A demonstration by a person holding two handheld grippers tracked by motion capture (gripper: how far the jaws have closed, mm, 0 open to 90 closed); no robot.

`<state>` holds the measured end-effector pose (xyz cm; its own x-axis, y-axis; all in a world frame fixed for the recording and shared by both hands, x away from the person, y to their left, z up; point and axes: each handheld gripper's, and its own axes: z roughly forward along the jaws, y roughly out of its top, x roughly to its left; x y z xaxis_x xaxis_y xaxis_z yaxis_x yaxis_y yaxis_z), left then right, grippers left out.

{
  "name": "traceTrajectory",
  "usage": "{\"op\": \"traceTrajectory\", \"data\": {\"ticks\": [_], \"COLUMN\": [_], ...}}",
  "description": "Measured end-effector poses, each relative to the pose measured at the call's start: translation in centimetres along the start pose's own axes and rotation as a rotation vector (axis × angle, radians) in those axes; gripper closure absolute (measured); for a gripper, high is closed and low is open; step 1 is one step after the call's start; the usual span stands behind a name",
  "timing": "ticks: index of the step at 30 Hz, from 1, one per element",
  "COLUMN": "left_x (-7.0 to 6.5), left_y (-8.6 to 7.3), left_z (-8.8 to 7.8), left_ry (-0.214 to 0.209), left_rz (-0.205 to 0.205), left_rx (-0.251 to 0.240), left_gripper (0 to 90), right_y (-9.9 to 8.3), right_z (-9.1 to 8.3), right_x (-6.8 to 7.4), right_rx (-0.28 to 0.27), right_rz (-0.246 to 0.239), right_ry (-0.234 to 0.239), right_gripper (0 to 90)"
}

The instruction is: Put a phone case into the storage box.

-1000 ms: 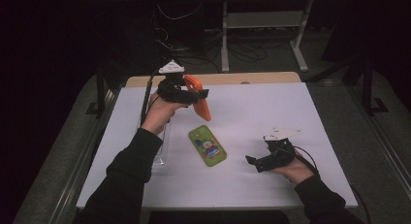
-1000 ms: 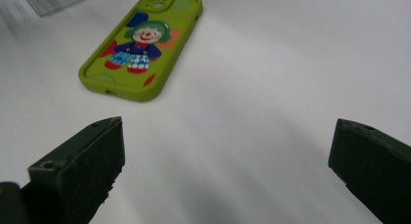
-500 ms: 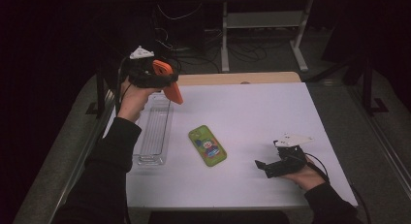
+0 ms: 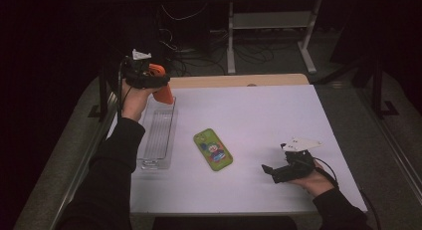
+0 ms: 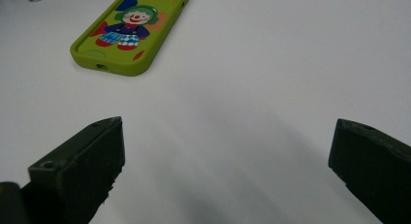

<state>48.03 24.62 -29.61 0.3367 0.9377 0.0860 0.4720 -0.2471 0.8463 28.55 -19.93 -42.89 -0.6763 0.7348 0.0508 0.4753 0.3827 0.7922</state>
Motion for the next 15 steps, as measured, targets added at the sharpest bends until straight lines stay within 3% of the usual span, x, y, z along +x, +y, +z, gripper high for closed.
{"op": "traceTrajectory", "data": {"ticks": [5,7,10,12,15], "left_x": [0.2,0.0,-0.4,-0.4,-0.4], "left_y": [-0.9,-1.2,-1.7,-2.1,-2.7], "left_z": [1.3,1.8,2.6,3.1,3.8], "left_ry": [0.034,0.052,0.104,0.113,0.138], "left_rz": [-0.052,-0.058,-0.025,-0.041,-0.045], "left_rx": [0.038,0.049,0.082,0.080,0.100], "left_gripper": [14.4,14.3,14.2,14.2,14.2], "right_y": [0.1,0.1,0.2,0.2,0.2], "right_z": [-0.1,-0.2,-0.2,-0.2,-0.3], "right_x": [0.1,0.1,0.3,0.2,0.2], "right_rx": [0.002,-0.004,-0.009,-0.007,-0.007], "right_rz": [-0.010,-0.006,-0.011,-0.035,-0.028], "right_ry": [-0.002,-0.002,-0.001,-0.007,-0.008], "right_gripper": [0.0,0.0,0.0,0.0,0.0]}}
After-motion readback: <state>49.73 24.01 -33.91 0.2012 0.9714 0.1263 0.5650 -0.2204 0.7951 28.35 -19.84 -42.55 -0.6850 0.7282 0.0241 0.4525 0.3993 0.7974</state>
